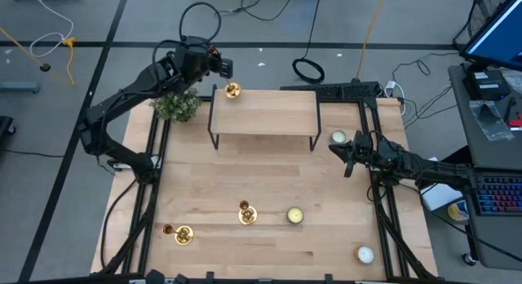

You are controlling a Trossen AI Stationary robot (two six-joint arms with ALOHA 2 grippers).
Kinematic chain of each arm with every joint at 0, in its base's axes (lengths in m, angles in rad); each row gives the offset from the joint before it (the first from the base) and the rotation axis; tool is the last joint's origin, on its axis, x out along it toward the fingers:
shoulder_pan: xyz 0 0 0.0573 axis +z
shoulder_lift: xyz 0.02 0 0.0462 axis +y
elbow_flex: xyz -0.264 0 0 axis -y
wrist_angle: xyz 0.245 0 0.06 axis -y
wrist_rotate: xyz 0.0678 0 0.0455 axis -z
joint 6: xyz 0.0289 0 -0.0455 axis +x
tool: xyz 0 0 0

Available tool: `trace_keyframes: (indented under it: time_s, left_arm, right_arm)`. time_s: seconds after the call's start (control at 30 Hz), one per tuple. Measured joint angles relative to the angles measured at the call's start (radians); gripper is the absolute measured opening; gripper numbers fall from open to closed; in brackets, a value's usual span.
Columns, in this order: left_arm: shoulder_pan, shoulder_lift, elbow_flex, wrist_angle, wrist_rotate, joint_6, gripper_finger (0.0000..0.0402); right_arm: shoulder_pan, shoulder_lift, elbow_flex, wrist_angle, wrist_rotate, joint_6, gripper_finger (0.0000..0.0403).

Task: Pick & Place candle stick holders
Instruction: Put the top gold candle holder on the shelf

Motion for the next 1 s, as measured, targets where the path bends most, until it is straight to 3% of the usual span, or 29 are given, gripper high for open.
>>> trace_keyframes:
  time_s: [0.2,0.57,1.0]
  left_arm:
    - [-0.013,0.029,0.011,-0.007,0.016,0.017,0.0093]
    - [-0.018,0.230,0.348,-0.311,-0.003,0.049,0.0093]
    - [-0.015,0.254,0.374,-0.380,-0.004,0.040,0.0093]
  right_arm:
    - [0.000,0.000,0.000,0.000,0.001,0.000,0.0004]
    - [0.000,0.000,0.000,0.000,-0.002,0.000,0.0004]
    - [0.000,0.000,0.000,0.000,-0.002,0.000,0.0004]
